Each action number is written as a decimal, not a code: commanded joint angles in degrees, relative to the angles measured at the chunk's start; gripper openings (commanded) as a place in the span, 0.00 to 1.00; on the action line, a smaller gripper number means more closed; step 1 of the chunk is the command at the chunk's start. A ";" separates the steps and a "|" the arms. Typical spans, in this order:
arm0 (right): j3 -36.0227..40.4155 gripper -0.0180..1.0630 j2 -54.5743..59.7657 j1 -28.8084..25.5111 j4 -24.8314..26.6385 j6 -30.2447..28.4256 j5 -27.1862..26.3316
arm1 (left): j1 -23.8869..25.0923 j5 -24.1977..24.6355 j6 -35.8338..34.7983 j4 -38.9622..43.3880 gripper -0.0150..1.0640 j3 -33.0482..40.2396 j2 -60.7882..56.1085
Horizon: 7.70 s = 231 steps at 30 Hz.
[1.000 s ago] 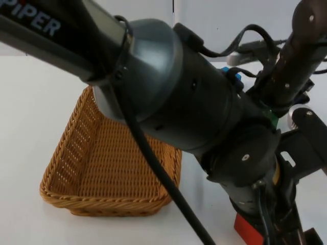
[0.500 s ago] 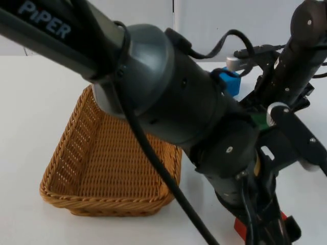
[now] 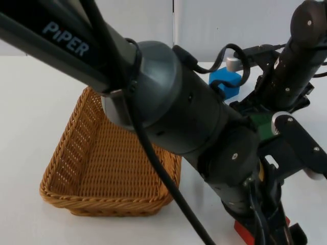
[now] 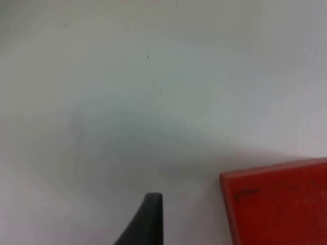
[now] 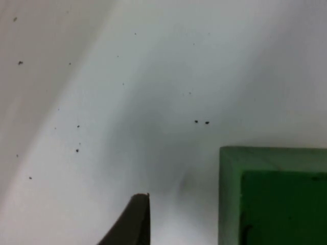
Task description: Pick up one cube with each hand and place exactly two cubes into the same basket, leaving the remaining cube outside.
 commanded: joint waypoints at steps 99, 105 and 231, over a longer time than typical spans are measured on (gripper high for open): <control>-16.48 0.01 -10.38 10.32 4.22 -4.85 9.77 | 24.76 9.35 -7.90 -0.02 0.01 18.80 -31.84; -23.83 0.01 -4.78 13.90 4.22 -4.85 12.51 | 24.76 7.74 -7.90 0.15 0.01 21.67 -31.84; -27.15 0.63 -17.05 17.86 11.89 -5.05 19.48 | 29.34 16.03 -10.57 -0.04 0.81 27.28 -77.21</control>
